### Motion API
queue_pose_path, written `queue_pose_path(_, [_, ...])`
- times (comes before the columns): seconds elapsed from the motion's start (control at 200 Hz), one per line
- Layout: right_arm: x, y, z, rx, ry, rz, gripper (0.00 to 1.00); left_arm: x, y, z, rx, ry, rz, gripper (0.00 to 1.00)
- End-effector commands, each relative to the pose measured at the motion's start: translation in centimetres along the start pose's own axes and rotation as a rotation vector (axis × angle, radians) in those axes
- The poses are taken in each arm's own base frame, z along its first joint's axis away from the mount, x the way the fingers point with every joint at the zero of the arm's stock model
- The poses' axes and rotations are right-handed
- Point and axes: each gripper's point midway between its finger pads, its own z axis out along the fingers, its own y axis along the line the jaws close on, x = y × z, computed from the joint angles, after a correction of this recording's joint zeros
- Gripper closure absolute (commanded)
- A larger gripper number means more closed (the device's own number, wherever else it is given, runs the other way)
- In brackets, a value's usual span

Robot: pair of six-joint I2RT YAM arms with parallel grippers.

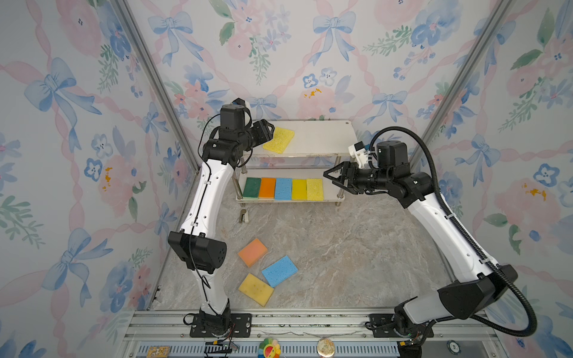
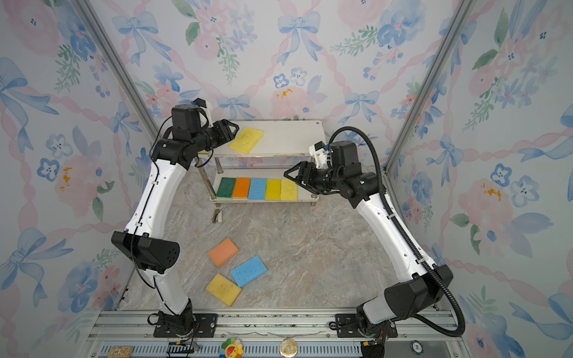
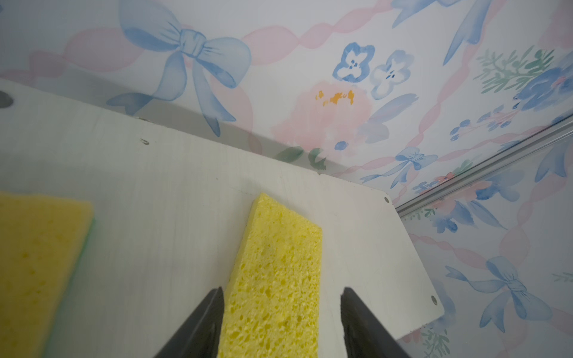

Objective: Place and organize the cleaning sponges onto the shelf
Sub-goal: 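Grip the yellow sponge with the left gripper and slide it along the top shelf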

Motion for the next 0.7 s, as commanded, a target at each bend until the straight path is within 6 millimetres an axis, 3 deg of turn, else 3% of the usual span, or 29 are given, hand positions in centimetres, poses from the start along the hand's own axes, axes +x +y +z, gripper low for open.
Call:
queue_pose_path(0.0, [0.2,1.1,-0.8,-0.033,-0.008,-0.014,0.31,0.8,0.2,-0.6,-0.024,0.023,0.001,0.39])
queue_pose_path(0.245, [0.3,1.0,-1.0,-0.036,-0.015,-0.003,0.31,2.6,1.1,0.2,-0.079,0.071,0.032,0.41])
queue_pose_path(0.695, [0.1,1.0,-1.0,-0.046,-0.022,0.008,0.3,3.3,1.7,0.2,-0.118,0.085,0.055,0.5])
